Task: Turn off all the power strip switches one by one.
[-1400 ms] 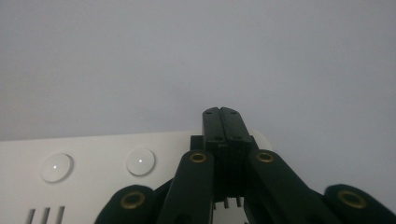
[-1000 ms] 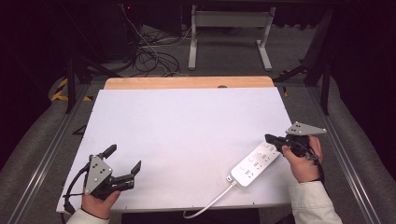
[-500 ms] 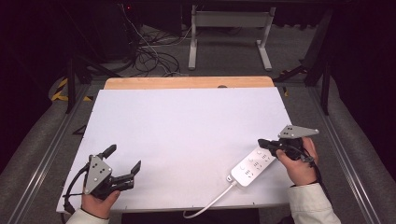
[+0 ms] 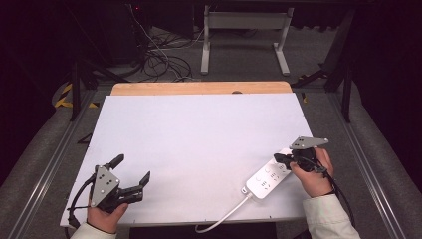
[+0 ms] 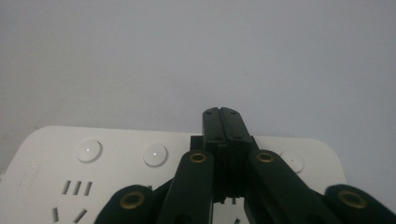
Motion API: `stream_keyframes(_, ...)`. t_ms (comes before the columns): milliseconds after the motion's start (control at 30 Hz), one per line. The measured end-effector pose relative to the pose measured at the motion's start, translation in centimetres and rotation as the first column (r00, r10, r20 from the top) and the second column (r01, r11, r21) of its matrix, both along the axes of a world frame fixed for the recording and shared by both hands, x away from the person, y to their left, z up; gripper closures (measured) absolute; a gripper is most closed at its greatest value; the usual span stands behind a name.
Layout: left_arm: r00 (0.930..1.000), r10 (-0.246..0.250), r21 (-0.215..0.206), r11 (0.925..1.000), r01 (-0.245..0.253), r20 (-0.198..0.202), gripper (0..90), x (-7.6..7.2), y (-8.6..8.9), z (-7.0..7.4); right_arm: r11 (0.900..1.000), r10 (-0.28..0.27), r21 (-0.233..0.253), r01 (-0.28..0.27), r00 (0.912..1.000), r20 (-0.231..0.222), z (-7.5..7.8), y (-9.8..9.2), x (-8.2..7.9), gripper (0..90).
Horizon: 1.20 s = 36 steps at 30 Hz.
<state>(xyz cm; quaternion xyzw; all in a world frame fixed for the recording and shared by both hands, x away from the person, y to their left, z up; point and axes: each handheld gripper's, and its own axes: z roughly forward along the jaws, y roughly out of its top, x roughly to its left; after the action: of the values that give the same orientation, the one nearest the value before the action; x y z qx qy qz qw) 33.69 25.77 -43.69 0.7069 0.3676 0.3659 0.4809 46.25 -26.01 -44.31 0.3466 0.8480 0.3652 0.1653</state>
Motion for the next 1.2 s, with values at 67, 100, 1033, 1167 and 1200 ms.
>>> stream_keyframes(67, 1.0, 0.0, 0.0, 1.0, 0.0, -0.001, 9.2, 0.0, 0.0, 0.0, 1.0, 0.0, -0.005, 0.0, 1.0, -0.003, -0.1, 0.0, 0.0, 90.0)
stream_keyframes(100, 1.0, 0.0, 0.001, 1.0, 0.0, -0.001, 9.2, 0.0, 0.0, 0.0, 1.0, 0.001, -0.01, -0.001, 1.0, -0.003, -0.2, -0.1, 0.1, 90.0)
stream_keyframes(1033, 1.0, -0.002, 0.003, 1.0, 0.002, 0.005, 9.2, -0.1, 0.0, 0.0, 0.999, 0.019, -0.041, -0.02, 0.9996, -0.022, -1.1, 0.2, 0.2, 90.0)
stream_keyframes(1167, 1.0, -0.003, 0.006, 1.0, 0.003, 0.007, 9.2, -0.1, 0.0, 0.0, 0.999, 0.018, -0.049, -0.019, 0.9996, -0.023, -1.2, 0.3, 0.3, 90.0)
stream_keyframes(1200, 1.0, -0.003, 0.007, 1.0, 0.003, 0.007, 9.2, -0.1, 0.0, 0.0, 0.999, 0.018, -0.049, -0.019, 0.9996, -0.023, -1.2, 0.3, 0.3, 90.0)
